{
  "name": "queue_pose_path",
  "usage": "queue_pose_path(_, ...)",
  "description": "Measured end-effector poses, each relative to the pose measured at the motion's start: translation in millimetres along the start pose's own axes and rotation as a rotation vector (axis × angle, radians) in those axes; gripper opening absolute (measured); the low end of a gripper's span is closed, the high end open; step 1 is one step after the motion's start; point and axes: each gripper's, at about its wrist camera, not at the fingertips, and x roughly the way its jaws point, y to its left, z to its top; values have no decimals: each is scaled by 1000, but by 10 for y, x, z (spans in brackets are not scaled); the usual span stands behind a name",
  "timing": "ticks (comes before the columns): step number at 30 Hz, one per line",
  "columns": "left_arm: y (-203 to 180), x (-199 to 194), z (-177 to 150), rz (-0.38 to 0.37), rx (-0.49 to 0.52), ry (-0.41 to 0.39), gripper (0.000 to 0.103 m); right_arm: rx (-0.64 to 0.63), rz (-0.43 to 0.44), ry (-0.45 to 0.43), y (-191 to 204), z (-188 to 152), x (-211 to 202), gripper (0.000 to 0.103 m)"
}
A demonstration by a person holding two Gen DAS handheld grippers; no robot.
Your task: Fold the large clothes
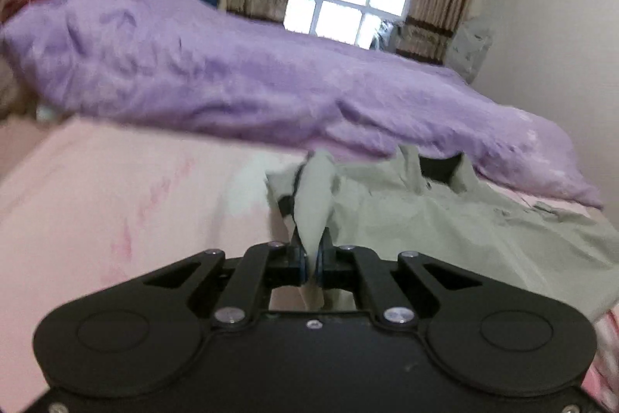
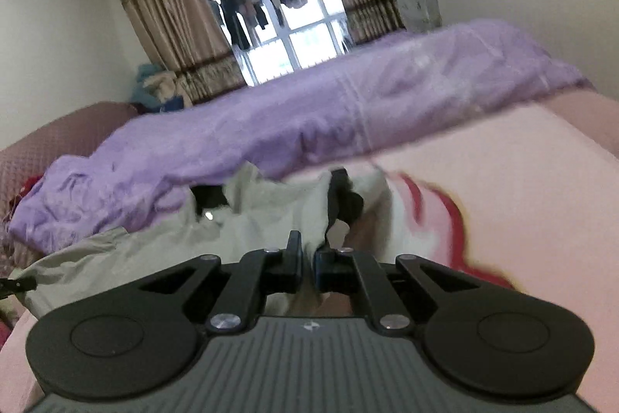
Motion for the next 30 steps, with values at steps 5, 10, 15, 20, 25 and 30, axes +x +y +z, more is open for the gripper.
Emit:
queue_pose_path(5, 157, 17, -652, 58, -6, 144, 4, 49, -86, 141, -308, -671, 13, 7)
queue_pose_path(10, 382, 356, -846, 49, -82, 222, 7, 192, -40, 126, -670, -982, 130, 9)
queue_pose_path(15, 297, 293, -742, 120, -34, 218, 32, 240, -75, 132, -695, -965, 20, 31)
queue_pose_path(20, 115, -50, -542, 137, 23, 97, 72, 276, -130, 116, -479, -993, -340, 42)
queue_pose_path(25, -158, -34, -589, 70, 105, 128, 78, 350, -39, 154, -385, -1150, -307, 59)
queue_pose_path(30, -364, 28, -757, 53, 166, 183, 78, 591, -51, 83, -607, -1227, -150, 74)
